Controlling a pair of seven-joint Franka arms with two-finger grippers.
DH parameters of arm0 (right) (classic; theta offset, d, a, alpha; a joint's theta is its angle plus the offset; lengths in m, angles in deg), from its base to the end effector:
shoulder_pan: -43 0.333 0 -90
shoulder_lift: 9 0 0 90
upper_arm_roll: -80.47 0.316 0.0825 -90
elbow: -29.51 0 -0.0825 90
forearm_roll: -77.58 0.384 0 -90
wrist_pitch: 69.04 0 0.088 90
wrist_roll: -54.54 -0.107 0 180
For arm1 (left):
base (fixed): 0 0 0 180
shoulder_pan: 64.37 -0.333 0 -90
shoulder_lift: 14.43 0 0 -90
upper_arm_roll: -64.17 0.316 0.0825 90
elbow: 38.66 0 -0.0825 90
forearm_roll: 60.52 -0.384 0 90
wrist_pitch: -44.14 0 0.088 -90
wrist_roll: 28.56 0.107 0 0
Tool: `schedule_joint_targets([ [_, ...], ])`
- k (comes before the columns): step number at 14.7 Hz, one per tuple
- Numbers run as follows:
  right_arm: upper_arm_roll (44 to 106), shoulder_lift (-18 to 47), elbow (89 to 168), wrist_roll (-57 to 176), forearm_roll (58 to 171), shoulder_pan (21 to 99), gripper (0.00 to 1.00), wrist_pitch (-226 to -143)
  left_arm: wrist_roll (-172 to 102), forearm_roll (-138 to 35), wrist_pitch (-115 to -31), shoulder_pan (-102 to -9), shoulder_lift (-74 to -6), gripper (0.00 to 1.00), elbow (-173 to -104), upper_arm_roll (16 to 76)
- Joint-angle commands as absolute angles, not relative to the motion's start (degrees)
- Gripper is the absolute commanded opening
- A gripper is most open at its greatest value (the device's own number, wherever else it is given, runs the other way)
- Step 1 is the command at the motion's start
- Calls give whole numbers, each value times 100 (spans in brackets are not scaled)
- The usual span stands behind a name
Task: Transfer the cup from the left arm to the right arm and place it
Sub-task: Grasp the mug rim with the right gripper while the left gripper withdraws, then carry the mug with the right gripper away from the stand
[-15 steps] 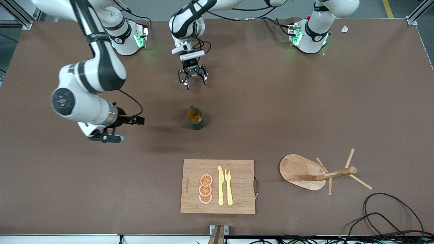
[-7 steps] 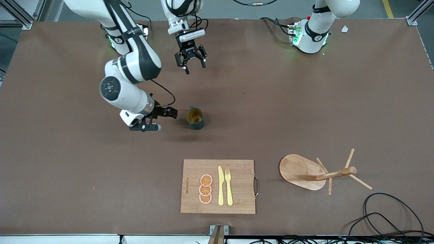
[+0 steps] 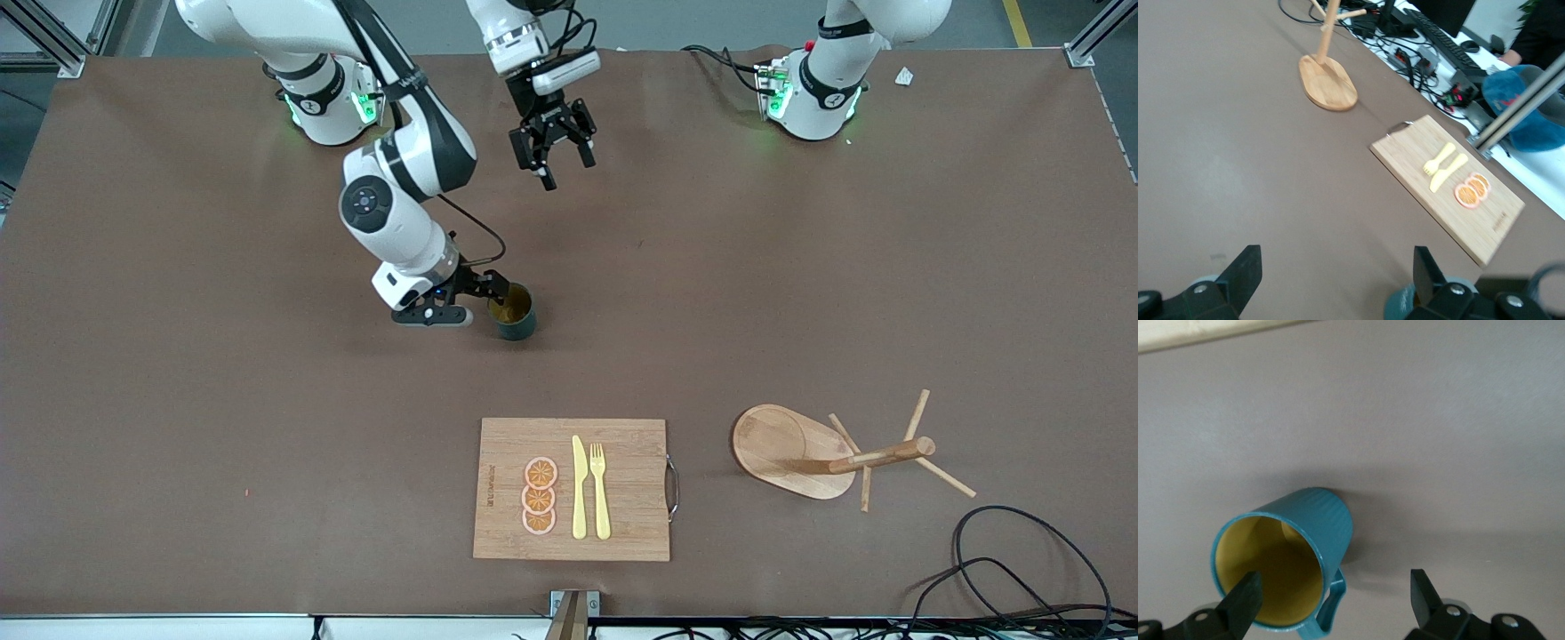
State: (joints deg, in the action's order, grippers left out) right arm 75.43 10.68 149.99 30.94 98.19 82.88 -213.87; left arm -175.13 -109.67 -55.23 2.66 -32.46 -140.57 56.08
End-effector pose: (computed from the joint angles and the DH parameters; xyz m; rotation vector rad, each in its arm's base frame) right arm 0.4854 0.3345 0.2617 -2.9320 0.1227 0.0266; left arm 0.2296 -0.5702 0.3828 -2.5348 -1.2882 -1.2562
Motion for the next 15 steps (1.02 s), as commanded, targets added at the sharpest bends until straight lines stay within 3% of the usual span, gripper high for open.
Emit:
schedule_joint_targets([
  [1, 7476, 1208, 15071, 2976, 9964, 8431, 90, -21669, -16852, -10571, -5667, -134, -2728, 100, -14360, 5573],
  [3, 7476, 1393, 15063, 2976, 9964, 8431, 74, -21932, -16018, -10202, -5667, -581, -2438, 100, -14291, 5573],
  [4, 7476, 1463, 15063, 2984, 9956, 8431, 53, -22081, -15674, -9948, -5667, -827, -2332, 100, -14186, 5590],
  [5, 7485, 1481, 15037, 2976, 9964, 8449, 17, -22100, -15279, -9658, -5667, -1091, -2262, 100, -14045, 5590],
  [6, 7476, 1481, 15028, 3037, 9956, 8449, 0, -22066, -14779, -9412, -5667, -1311, -2200, 100, -13922, 5590],
  [15, 7371, 1315, 15019, 4968, 9841, 8239, 0, -21663, -11079, -8111, -5588, -3341, -2199, 100, -12938, 5634],
])
